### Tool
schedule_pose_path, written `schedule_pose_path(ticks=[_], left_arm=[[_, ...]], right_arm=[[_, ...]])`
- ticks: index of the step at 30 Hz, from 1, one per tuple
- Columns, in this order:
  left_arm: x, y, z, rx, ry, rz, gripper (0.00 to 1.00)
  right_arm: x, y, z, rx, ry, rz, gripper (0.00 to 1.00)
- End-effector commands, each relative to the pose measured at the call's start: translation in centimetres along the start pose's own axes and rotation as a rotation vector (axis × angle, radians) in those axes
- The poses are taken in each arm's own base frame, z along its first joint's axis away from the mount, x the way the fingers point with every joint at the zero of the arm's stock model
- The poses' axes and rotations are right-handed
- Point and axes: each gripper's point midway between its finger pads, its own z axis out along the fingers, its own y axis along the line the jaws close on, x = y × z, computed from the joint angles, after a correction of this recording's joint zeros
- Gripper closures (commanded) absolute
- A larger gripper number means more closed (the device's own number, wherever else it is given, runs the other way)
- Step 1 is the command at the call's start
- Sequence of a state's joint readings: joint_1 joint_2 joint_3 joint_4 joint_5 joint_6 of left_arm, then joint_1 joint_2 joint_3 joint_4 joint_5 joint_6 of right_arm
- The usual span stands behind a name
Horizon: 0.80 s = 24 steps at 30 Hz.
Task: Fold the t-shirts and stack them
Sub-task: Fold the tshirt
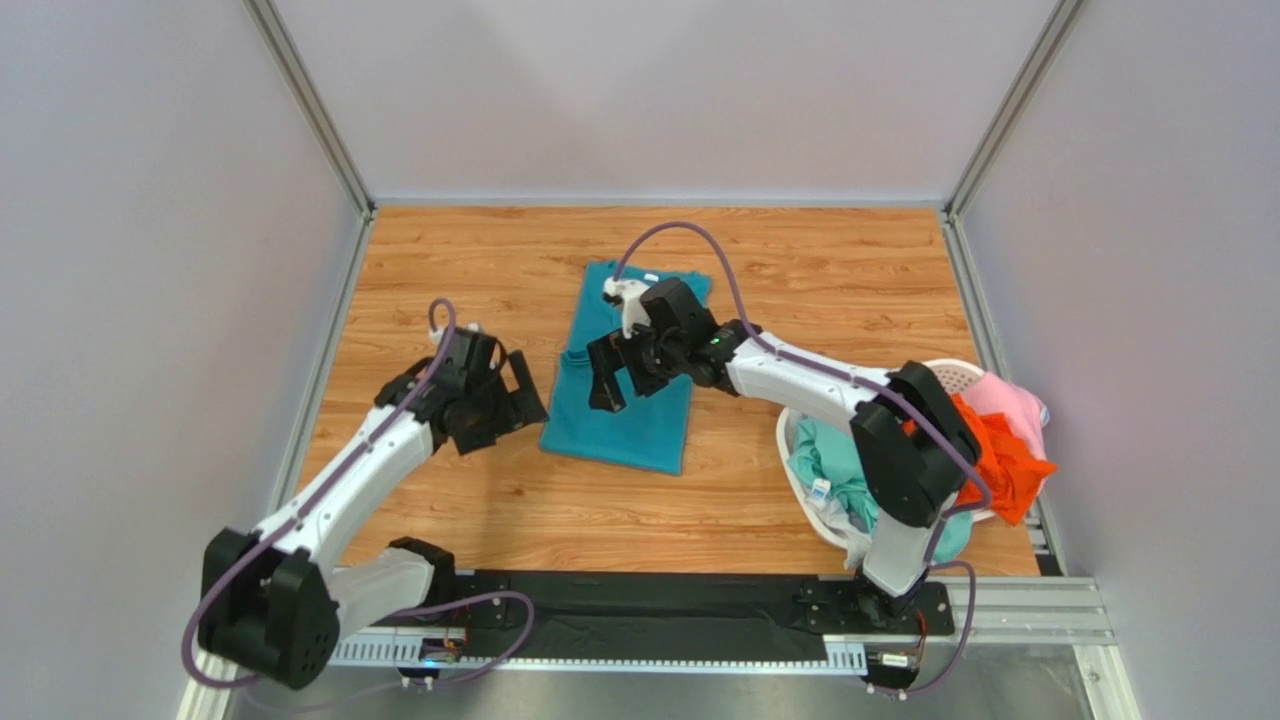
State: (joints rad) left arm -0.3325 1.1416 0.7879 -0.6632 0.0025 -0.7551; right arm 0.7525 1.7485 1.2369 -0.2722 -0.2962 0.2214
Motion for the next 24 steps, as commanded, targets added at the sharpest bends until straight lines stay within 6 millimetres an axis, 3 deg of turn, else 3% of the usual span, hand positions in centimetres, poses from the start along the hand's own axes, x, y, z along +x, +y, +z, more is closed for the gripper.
schedule_pose_path(ticks=[1,3,6,7,11,17,21,24], left_arm=[[1.9,3.2,-0.8,-0.082,-0.031,-0.083,0.0],[2.9,4.5,-1.2,-0.091,-0.054,-0.094,0.0],[3.2,4.8,-1.8,-0.063,-0.092,-0.115,0.0],[3.7,5.1,-1.6,-0.062,-0.086,-0.116,0.0],[4.0,5.1,-1.8,-0.037,-0.09,-0.086,0.0],[4.6,5.3,-1.2,-0.04,-0.063,-0.07,0.0],[4.7,5.3,-1.0,-0.038,-0.057,-0.065,0.0],[4.7,5.1,-0.9,-0.022,-0.058,-0.064,0.0]], right_arm=[[-1.9,4.0,2.7,-0.169,-0.014,-0.011,0.0],[-2.9,4.7,3.6,-0.204,-0.02,-0.006,0.0],[-2.8,4.9,5.7,-0.237,0.001,-0.012,0.0],[-3.7,5.0,6.0,-0.241,-0.015,-0.029,0.0],[-4.4,3.2,8.5,-0.184,-0.018,-0.047,0.0],[-5.9,1.0,10.2,-0.139,-0.034,-0.046,0.0],[-4.2,-0.8,12.3,-0.126,0.009,-0.011,0.0],[-4.0,-1.5,13.0,-0.118,0.016,0.007,0.0]])
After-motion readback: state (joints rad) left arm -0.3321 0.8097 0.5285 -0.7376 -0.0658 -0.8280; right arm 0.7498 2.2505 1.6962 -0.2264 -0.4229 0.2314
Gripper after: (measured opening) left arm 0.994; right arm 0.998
